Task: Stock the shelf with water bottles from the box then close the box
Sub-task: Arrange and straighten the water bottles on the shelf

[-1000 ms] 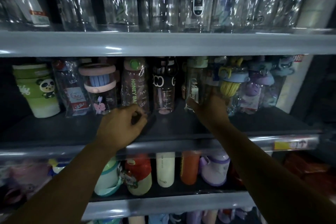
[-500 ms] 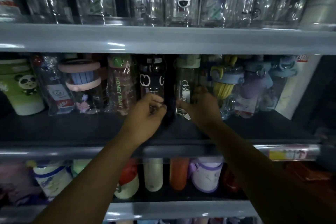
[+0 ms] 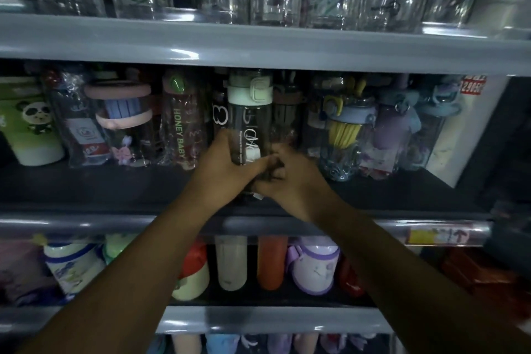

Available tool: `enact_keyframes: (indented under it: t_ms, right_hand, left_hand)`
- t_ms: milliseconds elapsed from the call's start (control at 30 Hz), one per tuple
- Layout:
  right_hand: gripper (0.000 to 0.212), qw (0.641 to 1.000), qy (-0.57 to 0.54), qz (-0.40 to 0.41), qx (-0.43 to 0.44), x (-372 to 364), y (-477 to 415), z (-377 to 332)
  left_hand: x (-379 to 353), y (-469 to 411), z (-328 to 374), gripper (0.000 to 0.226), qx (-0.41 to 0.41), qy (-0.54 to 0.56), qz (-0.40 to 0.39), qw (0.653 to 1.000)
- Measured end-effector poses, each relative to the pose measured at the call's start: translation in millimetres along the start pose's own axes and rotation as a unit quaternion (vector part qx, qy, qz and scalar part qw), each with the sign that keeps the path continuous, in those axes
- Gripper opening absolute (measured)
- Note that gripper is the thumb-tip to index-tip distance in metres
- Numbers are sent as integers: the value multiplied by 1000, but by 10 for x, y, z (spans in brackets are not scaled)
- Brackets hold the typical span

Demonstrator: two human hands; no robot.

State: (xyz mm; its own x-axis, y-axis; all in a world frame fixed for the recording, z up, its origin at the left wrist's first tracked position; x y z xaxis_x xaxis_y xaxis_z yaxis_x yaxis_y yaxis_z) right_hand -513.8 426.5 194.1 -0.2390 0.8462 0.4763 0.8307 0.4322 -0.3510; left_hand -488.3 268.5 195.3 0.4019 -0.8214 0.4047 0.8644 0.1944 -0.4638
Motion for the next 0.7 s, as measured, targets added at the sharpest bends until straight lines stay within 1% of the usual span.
enact_keyframes:
  t_ms: [33,100,167,233,333,467,500,600,667,700]
  right_hand:
    - [38,1000,7,-10,2,-5,-6,9]
    - [45,999,22,-24,-4,5,-33,30]
    - [50,999,24,-20,-21,21,-89,89]
    - [46,998,53,23,-20,42,-181,154]
    - [33,983,156,97,-15,107,-351,191]
    - [31,966,191,159,-74,165,-637,309]
    - [30,964,194,164,-83,159,-703,315]
    - [29,964,203,144,-95,120,-852,272]
    - [31,963,187,164,-105,103,-938,246]
    - [36,961,179,183,-107,101,-975,228]
  left_hand:
    - [33,6,-25,59,-1,-5,0,1000]
    - [114,26,-62,53,-4,-30,12,999]
    - [217,59,-122,55,1,-56,32,998]
    - [294,98,-180,61,3,-71,49,996]
    - [322,130,-239,68,-1,-85,78,993]
    - [286,120,-253,70,-14,-101,98,990]
    - [287,116,-256,71,-13,-98,98,990]
    - [298,114,-266,71,-6,-91,99,991]
    - [299,120,-255,69,-7,-89,105,990]
    - [298,124,-249,68,-9,-87,110,990]
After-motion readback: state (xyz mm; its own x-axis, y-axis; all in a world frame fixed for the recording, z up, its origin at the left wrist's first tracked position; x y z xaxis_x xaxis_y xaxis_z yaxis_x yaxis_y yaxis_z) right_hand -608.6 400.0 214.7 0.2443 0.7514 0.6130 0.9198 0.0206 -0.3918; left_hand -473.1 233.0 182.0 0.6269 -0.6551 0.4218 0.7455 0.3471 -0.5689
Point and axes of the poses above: each hand's wrist, its own y-axis away from the middle knuckle, its own x-axis out of the back of the hand, z = x × y, the point moved 1 cm from there along -y, towards the middle knuckle, and after that the axes turned 2 degrees about -x, right-handed, at the moved point
